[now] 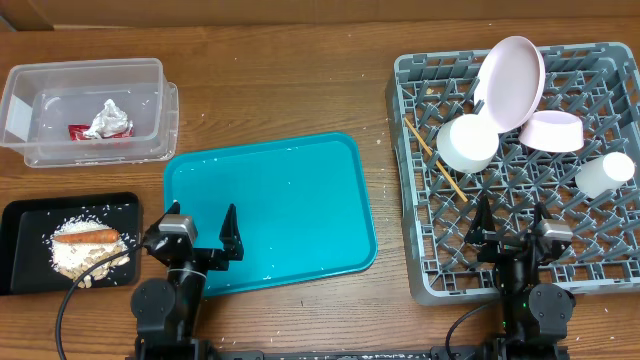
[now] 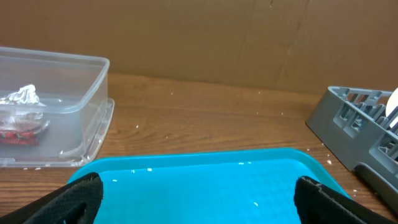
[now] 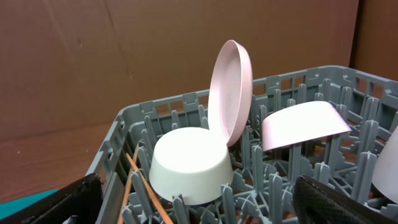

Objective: Sort waste into correct bins and load items into the dishwasher

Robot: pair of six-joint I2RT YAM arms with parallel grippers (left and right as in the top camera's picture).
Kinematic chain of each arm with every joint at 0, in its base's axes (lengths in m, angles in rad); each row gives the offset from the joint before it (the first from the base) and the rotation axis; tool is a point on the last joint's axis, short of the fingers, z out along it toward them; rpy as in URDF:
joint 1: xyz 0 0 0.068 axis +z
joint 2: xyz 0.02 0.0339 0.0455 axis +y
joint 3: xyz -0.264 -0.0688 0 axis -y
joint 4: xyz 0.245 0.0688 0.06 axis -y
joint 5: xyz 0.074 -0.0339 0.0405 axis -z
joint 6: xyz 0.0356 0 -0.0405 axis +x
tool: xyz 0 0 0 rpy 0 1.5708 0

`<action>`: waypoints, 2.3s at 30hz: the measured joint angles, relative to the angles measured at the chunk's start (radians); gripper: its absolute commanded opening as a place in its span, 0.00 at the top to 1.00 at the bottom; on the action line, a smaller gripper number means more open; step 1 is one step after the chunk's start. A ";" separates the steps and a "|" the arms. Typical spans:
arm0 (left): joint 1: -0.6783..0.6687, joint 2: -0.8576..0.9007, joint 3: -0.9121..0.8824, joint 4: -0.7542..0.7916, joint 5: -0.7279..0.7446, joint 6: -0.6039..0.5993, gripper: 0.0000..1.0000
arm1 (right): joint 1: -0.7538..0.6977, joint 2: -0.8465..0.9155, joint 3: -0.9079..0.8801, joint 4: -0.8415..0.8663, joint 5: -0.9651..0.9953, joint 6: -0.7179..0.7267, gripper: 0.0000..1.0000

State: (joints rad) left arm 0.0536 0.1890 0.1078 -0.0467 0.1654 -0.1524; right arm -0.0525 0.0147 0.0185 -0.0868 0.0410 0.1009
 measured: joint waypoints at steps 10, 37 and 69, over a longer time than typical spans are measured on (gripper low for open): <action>0.000 -0.154 -0.099 0.025 -0.024 0.000 0.00 | 0.000 0.000 0.000 0.000 0.000 0.000 0.00; 0.000 -0.176 -0.099 -0.028 -0.130 0.052 0.00 | 0.000 0.000 0.000 0.001 0.000 0.000 0.00; 0.000 -0.176 -0.099 -0.028 -0.133 0.052 0.00 | 0.000 0.000 0.000 0.001 0.000 0.000 0.00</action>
State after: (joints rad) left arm 0.0536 0.0132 0.0090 -0.0750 0.0326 -0.1001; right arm -0.0525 0.0147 0.0185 -0.0856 0.0410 0.1005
